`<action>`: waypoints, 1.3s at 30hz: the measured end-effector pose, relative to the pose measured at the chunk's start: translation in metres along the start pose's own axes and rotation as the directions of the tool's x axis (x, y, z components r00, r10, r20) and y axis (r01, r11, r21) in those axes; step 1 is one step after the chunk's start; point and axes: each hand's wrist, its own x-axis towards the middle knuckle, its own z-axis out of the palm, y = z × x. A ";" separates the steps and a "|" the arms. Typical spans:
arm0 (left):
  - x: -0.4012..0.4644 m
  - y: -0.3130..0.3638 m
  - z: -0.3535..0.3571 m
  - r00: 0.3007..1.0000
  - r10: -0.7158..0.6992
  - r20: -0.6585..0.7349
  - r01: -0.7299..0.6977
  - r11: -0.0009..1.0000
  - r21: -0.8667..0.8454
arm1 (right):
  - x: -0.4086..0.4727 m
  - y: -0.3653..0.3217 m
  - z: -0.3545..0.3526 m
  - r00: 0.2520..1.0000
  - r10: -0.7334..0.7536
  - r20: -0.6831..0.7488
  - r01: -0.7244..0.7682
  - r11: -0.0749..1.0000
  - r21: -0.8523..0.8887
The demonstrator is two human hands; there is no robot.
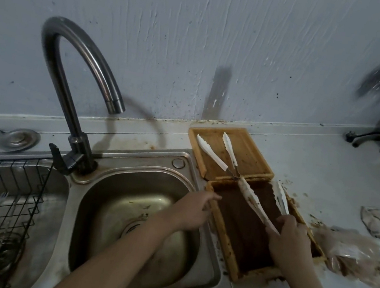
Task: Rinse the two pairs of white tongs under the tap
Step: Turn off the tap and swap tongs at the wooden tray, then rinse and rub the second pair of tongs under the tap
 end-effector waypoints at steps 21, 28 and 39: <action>-0.076 -0.100 -0.096 0.669 -0.243 -0.703 -0.029 0.936 -0.351 | -0.032 -0.156 0.081 0.650 -0.431 0.626 -0.490 0.392 0.778; -0.108 -0.128 -0.117 0.130 -0.134 -0.982 -0.015 0.990 -0.137 | -0.046 -0.196 0.102 0.614 -0.469 0.635 -0.459 0.443 0.770; -0.103 -0.153 -0.148 0.216 -0.203 -0.955 0.195 0.968 -0.161 | -0.051 -0.220 0.117 0.614 -0.487 0.622 -0.424 0.461 0.779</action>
